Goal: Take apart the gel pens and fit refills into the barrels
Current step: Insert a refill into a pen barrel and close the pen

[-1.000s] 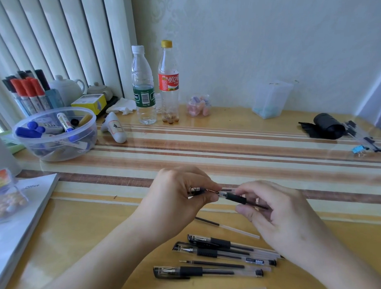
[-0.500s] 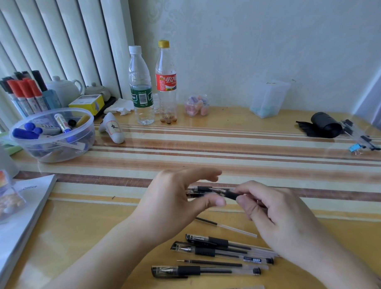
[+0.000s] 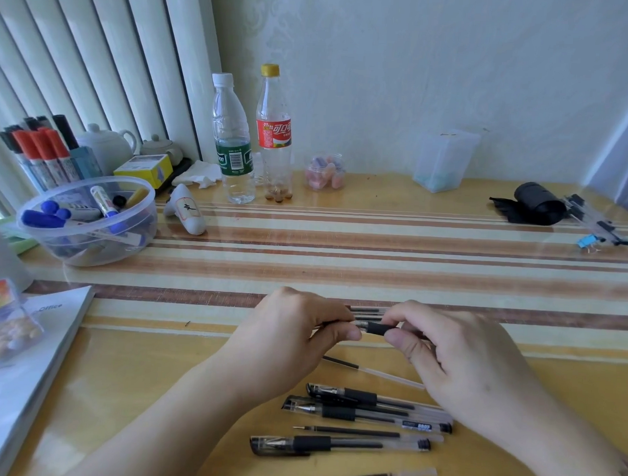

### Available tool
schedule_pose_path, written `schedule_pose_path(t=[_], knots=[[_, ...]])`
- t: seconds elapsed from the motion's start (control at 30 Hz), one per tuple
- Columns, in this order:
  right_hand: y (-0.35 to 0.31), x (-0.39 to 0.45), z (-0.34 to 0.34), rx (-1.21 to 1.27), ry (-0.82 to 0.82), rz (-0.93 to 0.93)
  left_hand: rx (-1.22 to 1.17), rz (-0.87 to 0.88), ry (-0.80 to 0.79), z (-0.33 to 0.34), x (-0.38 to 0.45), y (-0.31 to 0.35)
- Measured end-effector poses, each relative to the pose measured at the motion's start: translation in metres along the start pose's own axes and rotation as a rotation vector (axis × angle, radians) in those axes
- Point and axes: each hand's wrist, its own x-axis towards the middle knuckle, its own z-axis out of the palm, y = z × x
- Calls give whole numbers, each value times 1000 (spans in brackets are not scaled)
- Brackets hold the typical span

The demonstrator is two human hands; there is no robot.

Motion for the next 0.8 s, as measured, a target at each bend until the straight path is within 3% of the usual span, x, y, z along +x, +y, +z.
schedule_pose_path(t=[0.17, 0.3, 0.47, 0.63, 0.8], knots=[[0, 0, 0, 35, -13, 24, -50, -29, 88, -1, 1, 3], [0, 0, -1, 1, -17, 8, -96, -114, -57, -5, 0, 5], [-3, -1, -3, -40, -50, -33, -87, -20, -124, -5, 1, 1], [-6, -5, -1, -24, -79, 16, 135, 109, -57, -4, 0, 0], [-8, -4, 0, 318, -197, 213, 350, 312, 21, -11, 2, 7]])
